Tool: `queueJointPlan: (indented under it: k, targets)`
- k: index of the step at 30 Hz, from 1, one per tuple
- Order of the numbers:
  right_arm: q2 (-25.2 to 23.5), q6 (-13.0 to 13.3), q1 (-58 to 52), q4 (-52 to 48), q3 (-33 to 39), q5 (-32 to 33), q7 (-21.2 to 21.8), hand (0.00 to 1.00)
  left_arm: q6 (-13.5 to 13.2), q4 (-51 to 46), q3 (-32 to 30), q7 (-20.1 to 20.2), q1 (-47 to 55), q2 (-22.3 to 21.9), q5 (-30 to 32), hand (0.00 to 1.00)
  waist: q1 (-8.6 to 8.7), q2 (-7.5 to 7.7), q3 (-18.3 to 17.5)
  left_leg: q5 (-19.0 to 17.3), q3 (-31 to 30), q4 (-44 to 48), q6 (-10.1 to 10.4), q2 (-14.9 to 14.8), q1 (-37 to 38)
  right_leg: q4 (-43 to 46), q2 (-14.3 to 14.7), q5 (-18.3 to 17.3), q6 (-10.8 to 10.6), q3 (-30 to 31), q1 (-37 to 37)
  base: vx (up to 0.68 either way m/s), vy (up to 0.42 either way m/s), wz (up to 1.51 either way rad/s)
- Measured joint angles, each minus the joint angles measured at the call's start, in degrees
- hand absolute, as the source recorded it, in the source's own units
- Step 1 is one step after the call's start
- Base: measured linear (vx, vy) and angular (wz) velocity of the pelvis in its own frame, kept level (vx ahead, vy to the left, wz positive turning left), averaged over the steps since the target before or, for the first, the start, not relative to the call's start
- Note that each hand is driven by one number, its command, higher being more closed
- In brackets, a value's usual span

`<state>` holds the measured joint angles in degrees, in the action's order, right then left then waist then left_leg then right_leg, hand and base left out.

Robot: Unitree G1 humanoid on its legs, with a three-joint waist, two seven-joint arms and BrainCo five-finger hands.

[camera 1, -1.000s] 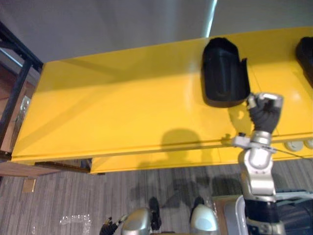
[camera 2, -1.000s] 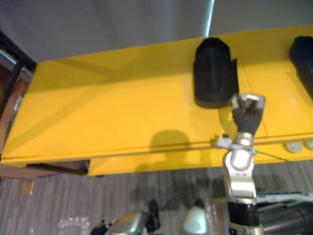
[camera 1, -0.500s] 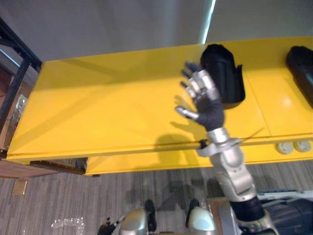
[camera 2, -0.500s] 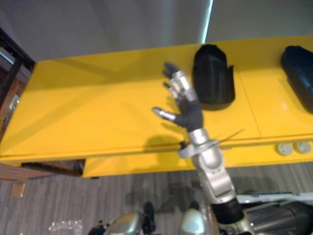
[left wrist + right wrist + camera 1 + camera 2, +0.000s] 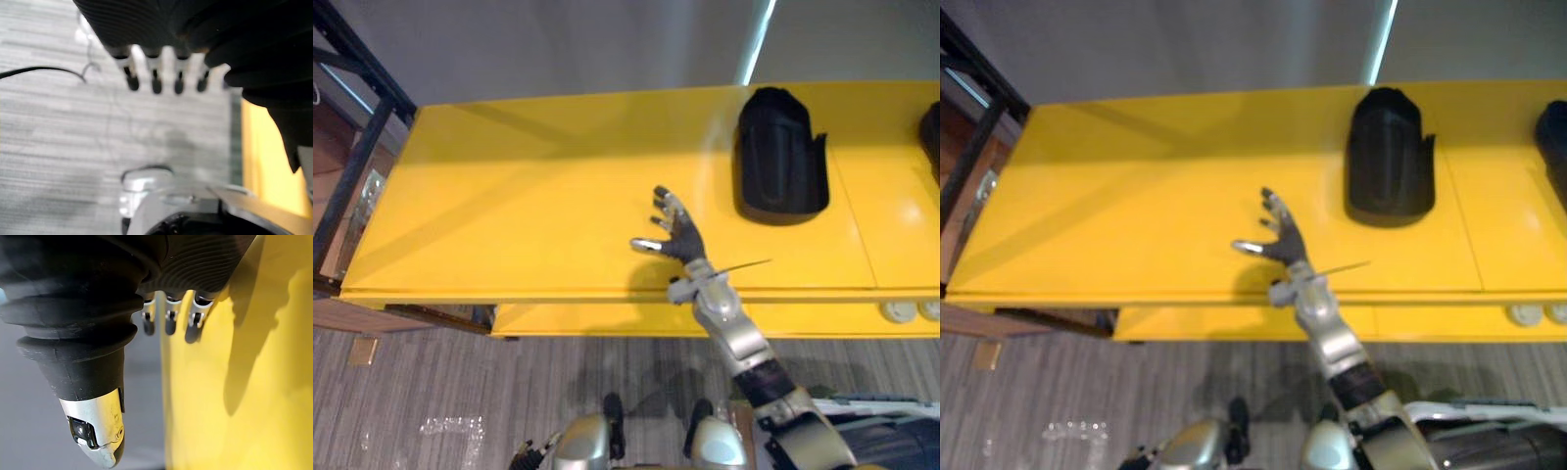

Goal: Walk over and take plastic housings, then place them on the shelf

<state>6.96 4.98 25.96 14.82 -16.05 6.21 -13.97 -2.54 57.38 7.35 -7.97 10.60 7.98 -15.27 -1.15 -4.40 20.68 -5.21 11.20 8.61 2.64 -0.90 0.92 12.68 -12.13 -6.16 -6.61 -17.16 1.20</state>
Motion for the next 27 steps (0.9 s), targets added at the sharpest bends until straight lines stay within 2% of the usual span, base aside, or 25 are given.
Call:
queueJointPlan:
  k: [5,11,21,27]
  targets:
    - [-0.44,1.31,0.39,1.87,2.72,-3.21,-9.14,0.00,0.03,-0.05,0.14,0.05,0.05,-0.44,0.03,0.00,-0.22,-0.97,-0.08,1.65,-1.17,-2.11,-0.22,-0.10,0.06,1.89,-0.01,-0.72,1.08,-0.17,-1.74,-0.08,-0.025,0.04]
    - [-0.68,1.47,0.11,2.09,5.92,-5.13,-15.10,0.00,-0.20,-0.05,0.14,0.08,0.05,-0.53,0.05,0.00,-0.21,-1.15,0.01,2.77,-0.94,-3.30,-0.38,-0.11,-0.01,3.79,-0.26,-1.08,1.60,0.02,-3.25,-0.06,-0.017,-0.02]
    - [-0.98,3.54,-2.66,-1.08,6.83,-5.57,-14.78,0.00,-0.43,-0.04,0.11,0.08,0.04,-0.67,0.08,0.00,0.19,-1.23,0.05,2.84,0.46,-4.04,-0.38,-0.10,0.16,4.57,-0.20,-1.09,1.60,1.19,-4.26,0.02,-0.002,-0.05]
    - [-0.97,3.64,-3.27,-1.71,6.81,-5.49,-14.42,0.00,-0.59,-0.01,0.11,0.08,0.04,-0.67,0.16,0.00,0.31,-1.23,0.05,2.83,0.48,-4.00,-0.38,-0.18,0.31,4.64,-0.09,-1.09,1.61,1.37,-4.24,0.01,-0.001,-0.01]
